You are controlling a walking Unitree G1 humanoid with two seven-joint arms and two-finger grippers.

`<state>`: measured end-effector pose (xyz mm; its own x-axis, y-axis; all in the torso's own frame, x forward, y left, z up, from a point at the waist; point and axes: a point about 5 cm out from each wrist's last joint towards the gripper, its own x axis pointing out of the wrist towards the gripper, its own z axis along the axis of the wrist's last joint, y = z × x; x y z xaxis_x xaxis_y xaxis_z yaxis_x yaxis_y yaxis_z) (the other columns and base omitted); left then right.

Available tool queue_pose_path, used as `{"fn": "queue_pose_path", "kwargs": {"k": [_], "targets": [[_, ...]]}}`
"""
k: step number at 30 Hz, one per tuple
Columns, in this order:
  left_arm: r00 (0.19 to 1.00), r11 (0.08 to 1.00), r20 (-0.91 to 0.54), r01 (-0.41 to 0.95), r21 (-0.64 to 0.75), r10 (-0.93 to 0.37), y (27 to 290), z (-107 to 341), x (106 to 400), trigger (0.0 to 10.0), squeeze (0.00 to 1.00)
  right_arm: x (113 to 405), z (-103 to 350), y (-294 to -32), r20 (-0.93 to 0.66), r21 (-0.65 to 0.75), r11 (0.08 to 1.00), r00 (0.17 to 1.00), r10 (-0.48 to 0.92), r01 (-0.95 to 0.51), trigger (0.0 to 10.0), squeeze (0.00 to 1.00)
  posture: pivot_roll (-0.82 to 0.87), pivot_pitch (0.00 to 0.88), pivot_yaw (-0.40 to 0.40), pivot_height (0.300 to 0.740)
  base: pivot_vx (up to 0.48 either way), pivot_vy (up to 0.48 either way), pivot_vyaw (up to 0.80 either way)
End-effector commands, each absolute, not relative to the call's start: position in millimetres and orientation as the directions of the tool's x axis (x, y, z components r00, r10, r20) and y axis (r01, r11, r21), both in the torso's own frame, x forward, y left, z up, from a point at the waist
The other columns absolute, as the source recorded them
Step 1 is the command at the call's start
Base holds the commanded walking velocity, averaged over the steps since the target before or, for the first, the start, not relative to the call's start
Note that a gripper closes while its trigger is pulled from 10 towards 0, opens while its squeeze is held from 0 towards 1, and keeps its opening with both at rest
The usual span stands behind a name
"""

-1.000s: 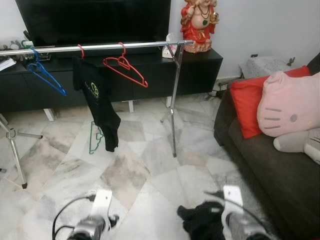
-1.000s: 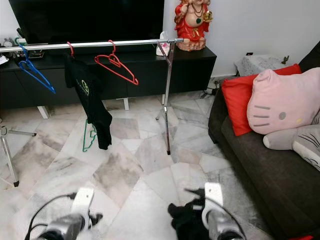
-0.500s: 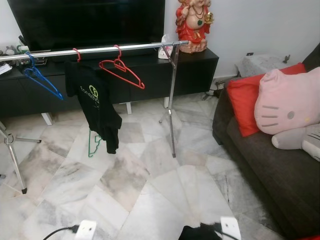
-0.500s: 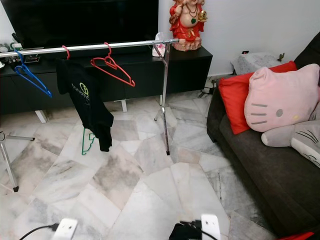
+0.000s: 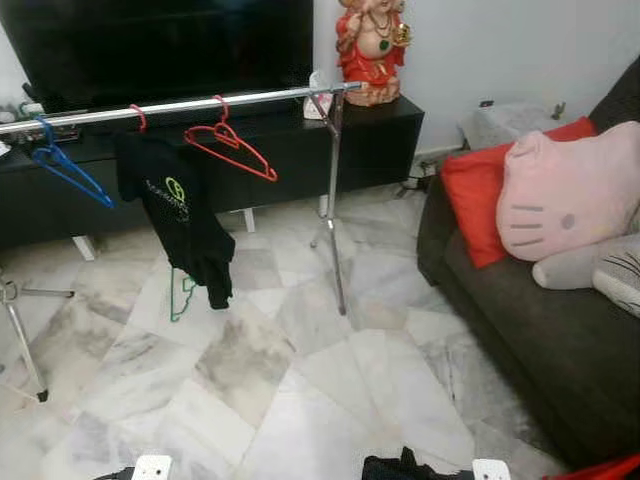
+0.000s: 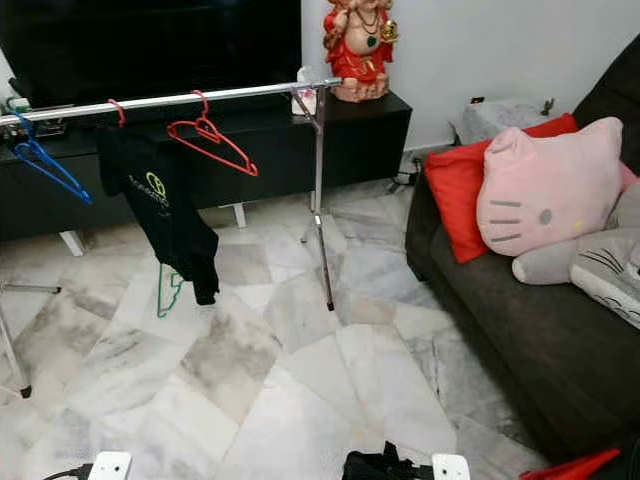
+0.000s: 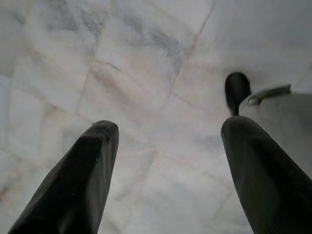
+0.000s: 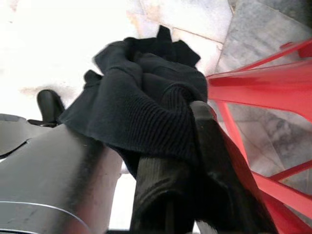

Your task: Hang hanger

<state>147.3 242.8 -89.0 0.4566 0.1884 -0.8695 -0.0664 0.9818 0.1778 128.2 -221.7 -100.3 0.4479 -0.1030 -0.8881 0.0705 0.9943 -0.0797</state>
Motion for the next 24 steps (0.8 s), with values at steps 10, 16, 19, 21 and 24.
{"fn": "queue_pose_path", "kwargs": {"k": [10, 16, 19, 21, 24], "targets": [[0.472, 0.992, -0.872, -0.069, 0.11, 0.129, 222.0, -88.6, 162.2, 10.0, 0.0, 131.9, -95.1, -237.1, -0.882, -0.119, 0.993, 0.461, -0.096, -0.02, 10.0, 0.0, -0.07, 0.0, -0.025, 0.74, 0.0, 0.0, 0.0], [0.465, 0.992, -0.877, -0.042, 0.118, 0.123, 224.2, -85.6, 168.9, 10.0, 0.0, 135.8, -92.1, -244.4, -0.881, -0.139, 0.99, 0.459, -0.114, -0.021, 10.0, 0.0, -0.09, 0.0, -0.035, 0.74, 0.0, 0.0, 0.0], [0.465, 0.991, -0.876, -0.059, 0.119, 0.133, 226.5, -85.0, 169.2, 10.0, 0.0, 148.9, -90.3, -233.9, -0.872, -0.128, 0.991, 0.479, -0.095, -0.037, 10.0, 0.0, -0.08, 0.0, -0.056, 0.74, 0.0, 0.0, 0.0], [0.459, 0.987, -0.875, -0.097, 0.125, 0.156, 231.5, -85.1, 166.5, 10.0, 0.0, 156.5, -89.4, -225.7, -0.868, -0.123, 0.991, 0.49, -0.082, -0.053, 10.0, 0.0, -0.07, 0.0, -0.062, 0.74, 0.0, 0.0, 0.0], [0.453, 0.985, -0.876, -0.11, 0.131, 0.167, 235.3, -85.5, 163.3, 10.0, 0.0, 162.3, -88.0, -221.7, -0.862, -0.127, 0.99, 0.501, -0.082, -0.056, 10.0, 0.0, -0.06, 0.0, -0.054, 0.74, 0.0, 0.0, 0.0]]}}
